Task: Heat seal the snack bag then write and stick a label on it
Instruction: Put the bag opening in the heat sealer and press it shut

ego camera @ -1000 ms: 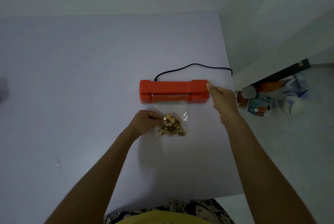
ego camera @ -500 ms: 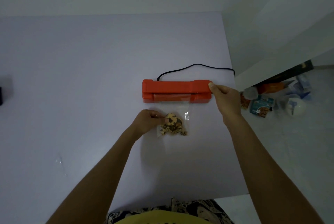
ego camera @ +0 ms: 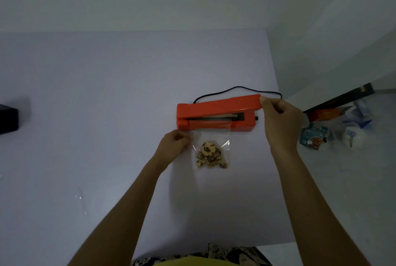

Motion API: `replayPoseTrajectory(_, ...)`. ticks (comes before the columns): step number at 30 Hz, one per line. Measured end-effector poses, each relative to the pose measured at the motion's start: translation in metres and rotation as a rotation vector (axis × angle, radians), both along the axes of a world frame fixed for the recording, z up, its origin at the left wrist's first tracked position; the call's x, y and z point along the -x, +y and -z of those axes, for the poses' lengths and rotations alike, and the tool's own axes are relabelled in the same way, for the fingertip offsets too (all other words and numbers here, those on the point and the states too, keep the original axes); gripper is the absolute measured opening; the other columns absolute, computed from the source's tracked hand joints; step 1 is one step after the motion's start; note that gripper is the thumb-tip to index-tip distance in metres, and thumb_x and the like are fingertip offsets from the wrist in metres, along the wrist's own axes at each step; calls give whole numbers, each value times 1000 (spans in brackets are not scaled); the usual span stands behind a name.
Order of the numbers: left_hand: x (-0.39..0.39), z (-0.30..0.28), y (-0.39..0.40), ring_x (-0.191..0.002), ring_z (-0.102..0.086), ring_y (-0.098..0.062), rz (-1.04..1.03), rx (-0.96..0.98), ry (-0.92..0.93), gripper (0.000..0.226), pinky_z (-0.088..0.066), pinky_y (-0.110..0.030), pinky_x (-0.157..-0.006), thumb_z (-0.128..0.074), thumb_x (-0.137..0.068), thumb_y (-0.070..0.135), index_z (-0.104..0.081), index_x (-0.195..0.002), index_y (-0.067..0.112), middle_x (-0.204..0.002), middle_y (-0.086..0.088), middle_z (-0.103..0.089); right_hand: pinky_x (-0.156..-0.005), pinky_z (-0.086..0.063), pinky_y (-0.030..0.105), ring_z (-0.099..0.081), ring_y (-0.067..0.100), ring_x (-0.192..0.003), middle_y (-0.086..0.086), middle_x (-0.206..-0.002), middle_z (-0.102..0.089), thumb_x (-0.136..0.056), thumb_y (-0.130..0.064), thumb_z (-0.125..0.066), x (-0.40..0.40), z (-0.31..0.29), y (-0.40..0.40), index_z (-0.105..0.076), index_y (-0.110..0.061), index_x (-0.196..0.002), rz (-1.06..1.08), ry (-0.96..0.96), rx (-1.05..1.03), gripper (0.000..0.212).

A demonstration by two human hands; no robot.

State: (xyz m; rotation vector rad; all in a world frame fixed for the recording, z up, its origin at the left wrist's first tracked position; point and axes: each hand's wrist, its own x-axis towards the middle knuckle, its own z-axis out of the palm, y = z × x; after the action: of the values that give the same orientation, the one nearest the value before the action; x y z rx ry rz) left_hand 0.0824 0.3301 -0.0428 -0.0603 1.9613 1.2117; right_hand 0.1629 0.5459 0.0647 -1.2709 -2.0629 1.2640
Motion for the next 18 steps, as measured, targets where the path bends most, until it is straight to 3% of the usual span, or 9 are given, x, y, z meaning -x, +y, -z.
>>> replayPoseTrajectory(2, 6, -5, -4, -87, -61, -22, -49, 56, 114, 22, -50, -31, -74, -63, -85, 18, -55, -105, 12, -94, -3, -63, -59, -50, 28, -57, 9, -56, -2, -62, -64, -90, -24, -59, 3, -17, -7, -72, -20, -72, -38, 35, -34, 22)
replayPoseTrajectory(4, 12, -11, -8, -86, -60, -20, -104, 68, 282, 39, -48, -24, -67, -69, -81, 19, -48, -114, 14, -101, -4, -59, -70, -54, 36, -64, 20, -72, -1, -77, -71, -89, -21, -56, 9, -38, -18, -75, -24, -87, -118, 76, -57, 20)
replayPoseTrajectory(6, 20, -16, -12, -94, -56, -16, -103, -16, 437, 58, -48, -21, -71, -74, -79, 17, -43, -128, 18, -115, -4, -52, -63, -50, 31, -61, 12, -71, -9, -77, -68, -89, -18, -54, 16, -55, -32, -73, -30, -96, -252, 132, -80, 24)
replayPoseTrajectory(9, 32, -26, -15, -109, -48, -9, 35, -102, 574, 73, -44, -16, -79, -74, -80, 19, -35, -142, 29, -130, 3, -42, -60, -35, 12, -48, 2, -61, -16, -67, -53, -85, -16, -51, 29, -68, -56, -73, -21, -107, -453, 179, -119, 31)
replayPoseTrajectory(12, 40, -37, -11, -114, -48, -7, 81, -147, 635, 62, -45, -18, -85, -72, -82, 21, -43, -136, 32, -130, 9, -47, -64, -37, 13, -45, 5, -66, -12, -67, -48, -83, -15, -49, 40, -70, -76, -68, -16, -119, -605, 200, -138, 41)
replayPoseTrajectory(15, 49, -42, -11, -113, -55, -12, 99, -149, 608, 46, -51, -33, -91, -70, -84, 21, -55, -127, 22, -124, 6, -60, -67, -41, 17, -45, 6, -69, -10, -69, -48, -84, -12, -49, 48, -69, -85, -60, -16, -129, -772, 211, -169, 46)
replayPoseTrajectory(16, 51, -43, -12, -111, -58, -12, 109, -151, 587, 43, -52, -33, -91, -70, -83, 21, -58, -125, 20, -121, 5, -63, -67, -42, 15, -45, 6, -68, -9, -69, -49, -85, -10, -50, 48, -67, -86, -59, -16, -130, -796, 231, -161, 46)
replayPoseTrajectory(18, 54, -46, -14, -107, -61, -8, 94, -166, 546, 36, -52, -20, -86, -71, -82, 18, -63, -117, 16, -113, 5, -68, -65, -45, 15, -49, 8, -66, -5, -72, -55, -88, -6, -52, 45, -61, -81, -61, -17, -127, -740, 288, -107, 42)
